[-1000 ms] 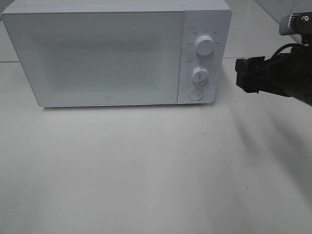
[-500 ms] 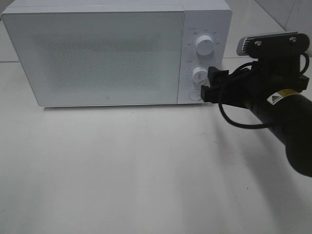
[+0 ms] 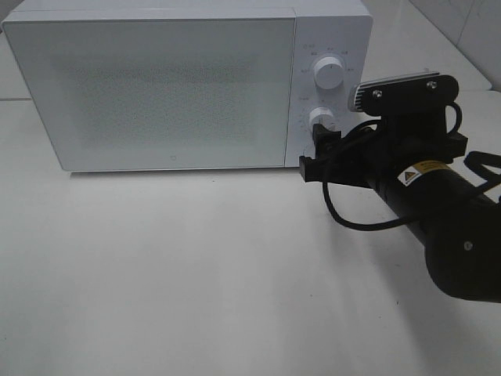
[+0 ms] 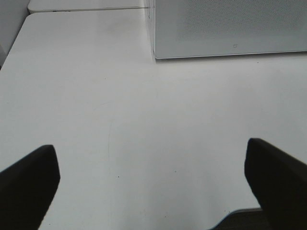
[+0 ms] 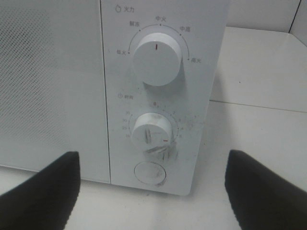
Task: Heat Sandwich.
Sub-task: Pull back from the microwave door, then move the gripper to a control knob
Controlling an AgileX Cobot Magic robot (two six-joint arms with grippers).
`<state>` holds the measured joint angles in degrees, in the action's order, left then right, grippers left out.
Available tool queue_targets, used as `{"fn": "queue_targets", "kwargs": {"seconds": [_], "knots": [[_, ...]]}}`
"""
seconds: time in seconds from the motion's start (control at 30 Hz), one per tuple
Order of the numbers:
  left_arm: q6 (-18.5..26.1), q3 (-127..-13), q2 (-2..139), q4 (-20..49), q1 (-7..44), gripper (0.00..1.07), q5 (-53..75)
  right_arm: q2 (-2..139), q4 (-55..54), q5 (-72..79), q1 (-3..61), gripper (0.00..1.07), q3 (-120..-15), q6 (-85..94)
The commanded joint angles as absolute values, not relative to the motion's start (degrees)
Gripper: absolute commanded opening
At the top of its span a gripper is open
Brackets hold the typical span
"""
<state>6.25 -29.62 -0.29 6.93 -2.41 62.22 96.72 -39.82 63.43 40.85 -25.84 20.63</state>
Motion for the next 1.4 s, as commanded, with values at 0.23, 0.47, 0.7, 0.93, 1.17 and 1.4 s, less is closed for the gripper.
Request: {"fn": "queue_targets", "kwargs": {"seconds": [0.23,0.47,0.7,0.93,1.17,1.4], "knots": [[6.4,-29.6,-1.5,7.3,-2.3,0.98,61.7,102.9,-39.6,64.4,41.0,0.75,-31.6,17.7],[6.4,-29.6,-1.5,7.3,-2.3,0.98,61.7,107.8,-39.6,64.1,40.9,0.75,-36.6,15.4],[6.4,-29.6,-1.5,7.3,-2.3,0.98,61.7,112.3,-39.6,63.3,37.9,0.75,-41.5,13.4],[6.4,-29.6,-1.5,7.3,-2.3,0.98,61.7,114.4,-39.4,63.2,35.6,0.75,-43.7,12.6],[6.4,-29.6,-1.5,7.3,-2.3,0.98,61.7,116.7,-39.1,62.8,34.2,0.74,-46.4,12.4],[6.3,-29.6,-1.5,7.3,-2.3,0.98,61.7,117.5,-39.1,62.1,34.1,0.67,-47.3,12.4]]}}
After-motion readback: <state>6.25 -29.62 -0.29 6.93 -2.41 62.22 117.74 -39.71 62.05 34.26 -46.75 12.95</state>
